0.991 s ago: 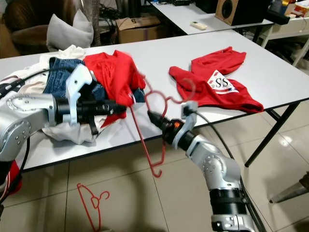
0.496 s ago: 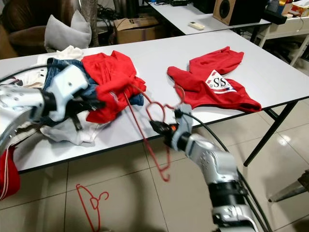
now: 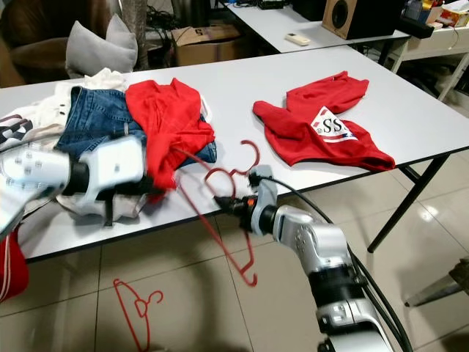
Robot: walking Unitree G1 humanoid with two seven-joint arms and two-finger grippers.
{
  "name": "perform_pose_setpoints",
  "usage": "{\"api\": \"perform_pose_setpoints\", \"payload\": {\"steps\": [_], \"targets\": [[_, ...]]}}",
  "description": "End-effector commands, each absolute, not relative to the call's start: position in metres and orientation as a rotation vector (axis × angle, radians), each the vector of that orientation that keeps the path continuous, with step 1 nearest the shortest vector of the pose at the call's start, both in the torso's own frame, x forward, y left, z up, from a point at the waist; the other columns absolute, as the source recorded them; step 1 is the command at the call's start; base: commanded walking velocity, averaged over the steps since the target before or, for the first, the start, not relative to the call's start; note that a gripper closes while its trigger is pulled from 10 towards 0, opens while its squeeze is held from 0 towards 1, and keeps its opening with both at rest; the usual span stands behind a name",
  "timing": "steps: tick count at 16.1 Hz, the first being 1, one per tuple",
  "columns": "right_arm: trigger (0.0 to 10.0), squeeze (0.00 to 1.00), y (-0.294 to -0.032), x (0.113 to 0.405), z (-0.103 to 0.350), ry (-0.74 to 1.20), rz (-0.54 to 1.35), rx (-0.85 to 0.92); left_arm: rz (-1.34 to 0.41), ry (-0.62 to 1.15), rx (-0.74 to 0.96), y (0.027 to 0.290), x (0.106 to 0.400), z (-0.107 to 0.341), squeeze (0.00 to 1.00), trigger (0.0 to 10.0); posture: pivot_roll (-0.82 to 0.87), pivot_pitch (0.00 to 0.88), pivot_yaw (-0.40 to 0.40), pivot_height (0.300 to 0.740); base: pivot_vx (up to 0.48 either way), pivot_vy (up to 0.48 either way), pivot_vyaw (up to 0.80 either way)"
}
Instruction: Hang hanger
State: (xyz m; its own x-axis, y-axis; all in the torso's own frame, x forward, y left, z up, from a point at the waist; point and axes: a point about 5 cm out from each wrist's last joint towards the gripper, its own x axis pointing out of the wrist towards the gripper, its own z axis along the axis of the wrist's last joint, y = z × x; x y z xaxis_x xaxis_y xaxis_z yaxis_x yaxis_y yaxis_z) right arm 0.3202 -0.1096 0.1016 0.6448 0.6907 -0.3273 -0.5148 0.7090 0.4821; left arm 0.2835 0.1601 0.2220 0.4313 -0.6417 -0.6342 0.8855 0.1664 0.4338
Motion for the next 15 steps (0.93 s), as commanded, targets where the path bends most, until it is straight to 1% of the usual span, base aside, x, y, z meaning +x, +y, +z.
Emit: {"api": "perform_pose_setpoints", "payload": {"steps": [1, 2, 4, 5, 6, 7, 8, 10, 12, 15], "targets": [[10.0, 0.0, -0.116, 0.334, 0.113, 0.423, 0.605, 0.384, -1.137, 0.307, 0.899, 0.155, 0.281, 0.226, 0.0, 0.0, -0.04, 0.0, 0.028, 0.74, 0.0, 0.0, 0.0], [10.0, 0.0, -0.121, 0.343, 0.126, 0.323, 0.545, 0.586, -1.119, 0.305, 0.896, 0.154, 0.282, 0.226, 0.0, 0.0, -0.03, 0.0, 0.025, 0.74, 0.0, 0.0, 0.0], [10.0, 0.0, -0.127, 0.349, 0.139, 0.235, 0.52, 0.814, -1.088, 0.352, 0.926, 0.161, 0.283, 0.217, 0.0, 0.0, -0.03, 0.0, 0.025, 0.74, 0.0, 0.0, 0.0], [10.0, 0.0, -0.129, 0.349, 0.144, 0.204, 0.522, 0.962, -1.027, 0.374, 0.955, 0.168, 0.287, 0.211, 0.0, 0.0, -0.03, 0.0, 0.025, 0.74, 0.0, 0.0, 0.0], [10.0, 0.0, -0.127, 0.346, 0.141, 0.235, 0.547, 0.984, -0.957, 0.374, 0.975, 0.174, 0.294, 0.207, 0.0, 0.0, -0.04, 0.0, 0.028, 0.74, 0.0, 0.0, 0.0], [10.0, 0.0, -0.118, 0.337, 0.126, 0.349, 0.591, 0.888, -0.844, 0.342, 1.008, 0.181, 0.304, 0.208, 0.0, 0.0, -0.04, 0.0, 0.029, 0.74, 0.0, 0.0, 0.0], [10.0, 0.0, -0.113, 0.331, 0.117, 0.406, 0.608, 0.825, -0.752, 0.292, 1.004, 0.183, 0.312, 0.216, 0.0, 0.0, -0.04, 0.0, 0.028, 0.74, 0.0, 0.0, 0.0], [10.0, 0.0, -0.108, 0.324, 0.109, 0.457, 0.637, 0.747, -0.632, 0.183, 1.014, 0.184, 0.325, 0.231, 0.0, 0.0, -0.04, 0.0, 0.024, 0.74, 0.0, 0.0, 0.0], [10.0, 0.0, -0.107, 0.317, 0.103, 0.498, 0.653, 0.679, -0.574, 0.066, 1.028, 0.178, 0.332, 0.244, 0.0, 0.0, -0.04, 0.0, 0.024, 0.74, 0.0, 0.0, 0.0], [10.0, 0.0, -0.111, 0.303, 0.103, 0.508, 0.688, 0.68, -0.502, -0.05, 1.078, 0.172, 0.34, 0.255, 0.0, 0.0, -0.05, 0.0, 0.028, 0.74, 0.0, 0.0, 0.0]]}}
